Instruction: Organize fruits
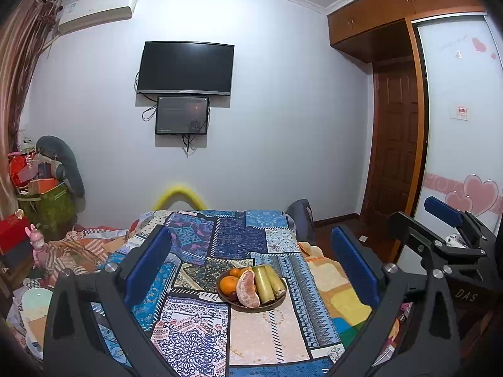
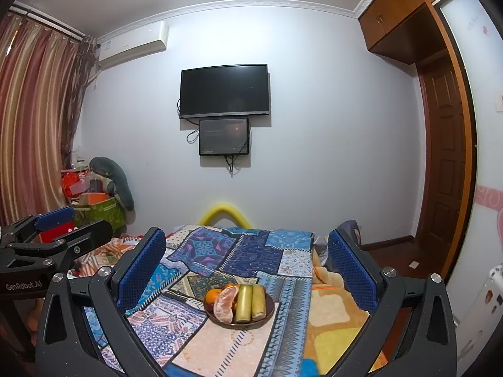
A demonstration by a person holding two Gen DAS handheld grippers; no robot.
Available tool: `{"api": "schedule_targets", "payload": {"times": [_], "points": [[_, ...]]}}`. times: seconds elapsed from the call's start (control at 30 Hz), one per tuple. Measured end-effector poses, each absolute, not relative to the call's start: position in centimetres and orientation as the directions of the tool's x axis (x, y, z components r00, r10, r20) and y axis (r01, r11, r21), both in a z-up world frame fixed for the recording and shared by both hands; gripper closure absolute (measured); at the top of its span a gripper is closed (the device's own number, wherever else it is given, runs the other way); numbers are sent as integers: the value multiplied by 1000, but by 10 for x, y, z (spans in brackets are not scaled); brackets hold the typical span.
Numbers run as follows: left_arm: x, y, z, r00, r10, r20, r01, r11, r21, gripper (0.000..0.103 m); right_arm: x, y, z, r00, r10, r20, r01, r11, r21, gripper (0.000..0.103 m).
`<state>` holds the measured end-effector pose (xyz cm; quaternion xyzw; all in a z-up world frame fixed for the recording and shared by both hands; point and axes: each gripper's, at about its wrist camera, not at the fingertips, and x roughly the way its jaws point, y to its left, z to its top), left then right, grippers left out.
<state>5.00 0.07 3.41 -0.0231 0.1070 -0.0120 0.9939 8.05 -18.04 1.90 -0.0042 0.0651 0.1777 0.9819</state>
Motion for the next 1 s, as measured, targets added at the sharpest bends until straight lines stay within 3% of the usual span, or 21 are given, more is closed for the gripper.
{"api": "schedule_targets", "payload": {"times": [1.0], "points": [[49,1,36,971,-71,-227,62,997,-48,0,82,-183,21,929,346,-132,-347,938,18,0]]}}
